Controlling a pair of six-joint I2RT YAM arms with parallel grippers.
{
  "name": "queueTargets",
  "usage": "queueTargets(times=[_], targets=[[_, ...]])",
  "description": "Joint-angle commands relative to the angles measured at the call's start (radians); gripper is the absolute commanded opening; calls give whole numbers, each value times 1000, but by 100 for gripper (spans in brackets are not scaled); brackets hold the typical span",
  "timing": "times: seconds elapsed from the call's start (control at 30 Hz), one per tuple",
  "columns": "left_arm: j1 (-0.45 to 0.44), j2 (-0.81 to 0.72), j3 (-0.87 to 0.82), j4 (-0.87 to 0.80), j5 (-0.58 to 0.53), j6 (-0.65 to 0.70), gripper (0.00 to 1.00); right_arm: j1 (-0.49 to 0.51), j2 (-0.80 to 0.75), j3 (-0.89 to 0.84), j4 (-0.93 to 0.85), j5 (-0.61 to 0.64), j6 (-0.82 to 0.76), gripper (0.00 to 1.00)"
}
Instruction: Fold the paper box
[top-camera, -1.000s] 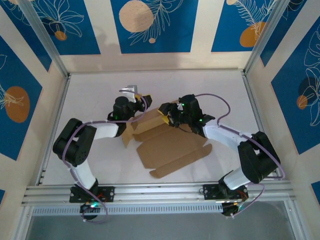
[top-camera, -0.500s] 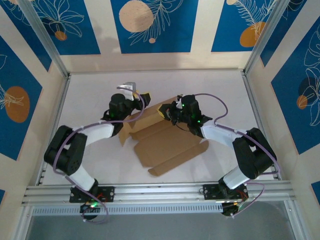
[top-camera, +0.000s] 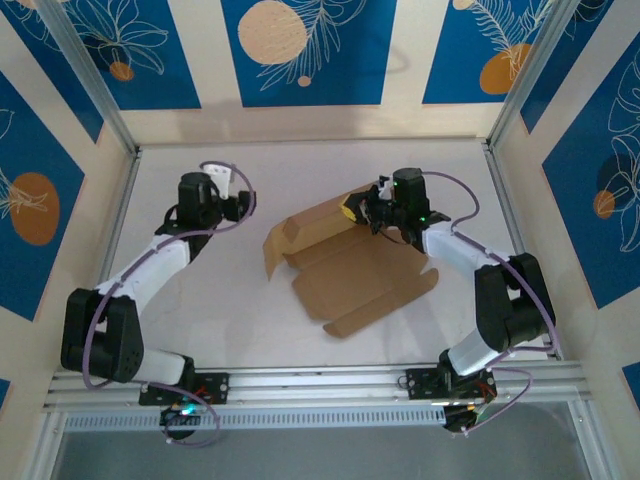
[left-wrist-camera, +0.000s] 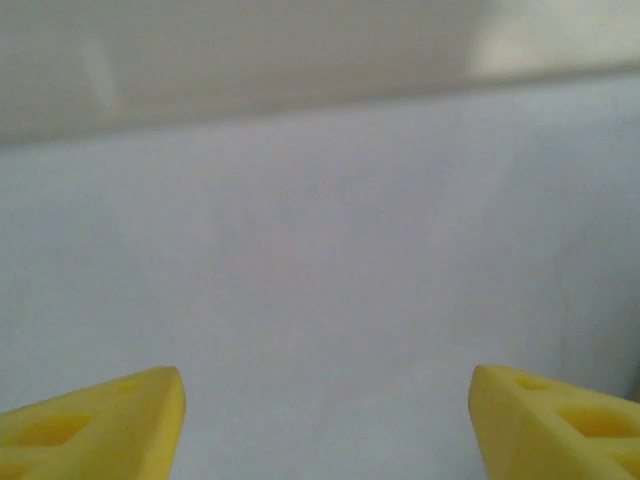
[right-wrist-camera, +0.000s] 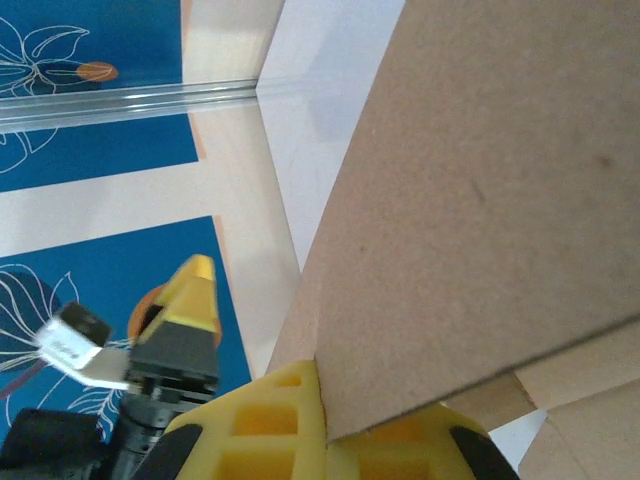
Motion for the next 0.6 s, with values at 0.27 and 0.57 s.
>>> queueTargets(times=[0.27,0.57], targets=[[-200,-95,-49,-316,80,-24,76,-44,12,35,-2,-90,9,1],[-269,-224,-155,-347,-84,-20,78,-65,14,41,4,-100,14,0]])
